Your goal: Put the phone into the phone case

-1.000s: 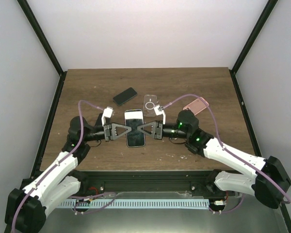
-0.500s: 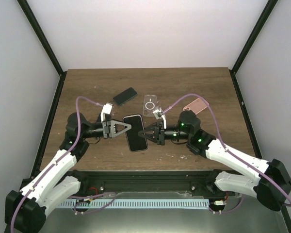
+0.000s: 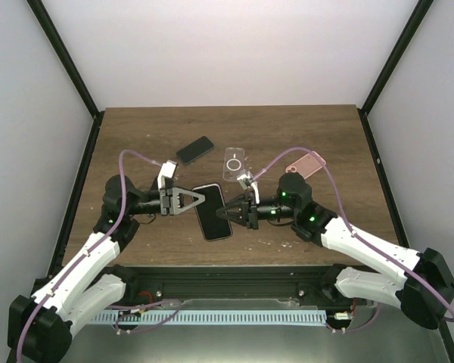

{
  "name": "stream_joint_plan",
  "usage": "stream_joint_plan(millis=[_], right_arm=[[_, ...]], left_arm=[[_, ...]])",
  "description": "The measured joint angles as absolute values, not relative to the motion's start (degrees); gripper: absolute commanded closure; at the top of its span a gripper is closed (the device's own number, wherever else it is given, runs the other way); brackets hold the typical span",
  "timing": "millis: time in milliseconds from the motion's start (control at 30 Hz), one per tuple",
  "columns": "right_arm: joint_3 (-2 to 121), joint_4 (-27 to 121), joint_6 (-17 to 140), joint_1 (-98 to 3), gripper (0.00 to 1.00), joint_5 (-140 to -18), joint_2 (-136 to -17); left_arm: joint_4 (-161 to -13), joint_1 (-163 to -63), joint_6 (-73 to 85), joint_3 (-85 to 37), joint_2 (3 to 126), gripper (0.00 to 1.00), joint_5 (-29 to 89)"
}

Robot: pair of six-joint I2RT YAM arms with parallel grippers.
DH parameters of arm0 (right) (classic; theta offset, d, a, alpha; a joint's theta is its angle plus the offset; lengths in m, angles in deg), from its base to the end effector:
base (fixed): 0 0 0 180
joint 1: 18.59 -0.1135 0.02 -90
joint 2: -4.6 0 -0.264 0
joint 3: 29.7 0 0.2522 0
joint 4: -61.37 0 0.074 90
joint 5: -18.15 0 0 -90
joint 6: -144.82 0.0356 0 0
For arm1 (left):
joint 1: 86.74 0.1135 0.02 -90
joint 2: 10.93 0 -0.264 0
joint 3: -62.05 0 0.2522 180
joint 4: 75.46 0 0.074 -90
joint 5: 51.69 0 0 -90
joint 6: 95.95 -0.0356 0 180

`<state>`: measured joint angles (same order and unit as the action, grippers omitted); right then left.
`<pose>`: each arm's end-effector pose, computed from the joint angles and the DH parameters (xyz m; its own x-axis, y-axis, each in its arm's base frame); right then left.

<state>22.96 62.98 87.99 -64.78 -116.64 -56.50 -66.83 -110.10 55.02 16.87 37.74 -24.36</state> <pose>0.1484 0.1909 0.2958 -0.6141 -0.0792 -0.7853 -0.7890 0.0357 0.6134 0.1595 -0.1033 0.3045 -0.8295 -0.0790 -0.5529 0.5544 0.0032 -0.8322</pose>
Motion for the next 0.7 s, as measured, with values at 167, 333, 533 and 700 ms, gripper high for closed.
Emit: stream_joint_plan(millis=[167,333,533,700], right_arm=[[22.91,62.66,87.81,-64.78,0.95,-116.80,-56.50],[21.97,63.57,88.45,-64.74,0.96,-116.84,-55.76],[21.32,63.01,88.73,-64.54,0.96,-116.82,-55.30],[20.68,63.16,88.69,-64.48,0.96,-117.02,-55.04]], left_arm=[[-66.61,-110.10,55.43,16.87,37.78,0.64,-24.91],[-67.27,-110.10,55.37,16.89,37.78,0.72,-25.00],[-67.35,-110.10,55.46,16.87,37.80,0.55,-24.93],[-68.05,-110.10,55.41,16.89,37.82,0.91,-24.78]])
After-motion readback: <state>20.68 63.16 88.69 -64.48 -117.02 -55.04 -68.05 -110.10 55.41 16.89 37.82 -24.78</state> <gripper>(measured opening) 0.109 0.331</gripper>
